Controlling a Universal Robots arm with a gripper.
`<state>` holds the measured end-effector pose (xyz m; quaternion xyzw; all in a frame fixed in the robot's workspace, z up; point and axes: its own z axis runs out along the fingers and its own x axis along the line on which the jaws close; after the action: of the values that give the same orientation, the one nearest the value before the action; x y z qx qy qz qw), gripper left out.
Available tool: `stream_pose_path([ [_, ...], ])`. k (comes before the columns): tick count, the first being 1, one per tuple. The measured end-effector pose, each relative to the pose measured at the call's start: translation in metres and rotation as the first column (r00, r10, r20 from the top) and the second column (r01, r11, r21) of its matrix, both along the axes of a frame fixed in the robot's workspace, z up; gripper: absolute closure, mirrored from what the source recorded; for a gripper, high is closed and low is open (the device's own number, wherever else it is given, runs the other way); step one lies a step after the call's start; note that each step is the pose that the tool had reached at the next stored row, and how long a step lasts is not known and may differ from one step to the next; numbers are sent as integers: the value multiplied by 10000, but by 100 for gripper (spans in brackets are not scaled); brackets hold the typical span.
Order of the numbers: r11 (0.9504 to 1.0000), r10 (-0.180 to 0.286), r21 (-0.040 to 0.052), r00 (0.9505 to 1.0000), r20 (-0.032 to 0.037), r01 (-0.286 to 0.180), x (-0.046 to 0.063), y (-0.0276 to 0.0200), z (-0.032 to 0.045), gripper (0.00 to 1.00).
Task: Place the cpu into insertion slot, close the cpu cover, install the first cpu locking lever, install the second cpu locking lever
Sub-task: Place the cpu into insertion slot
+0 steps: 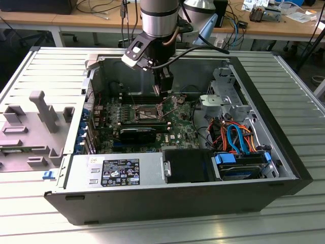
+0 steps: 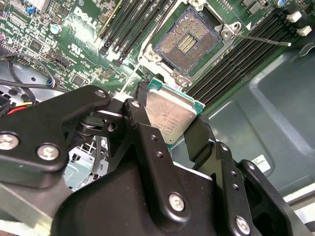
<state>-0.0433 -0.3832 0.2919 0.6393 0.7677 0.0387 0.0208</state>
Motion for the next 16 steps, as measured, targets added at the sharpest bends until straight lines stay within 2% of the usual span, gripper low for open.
stream_pose_path([
  [16, 9998, -223, 0, 9998, 0, 223, 0, 0, -10, 45],
])
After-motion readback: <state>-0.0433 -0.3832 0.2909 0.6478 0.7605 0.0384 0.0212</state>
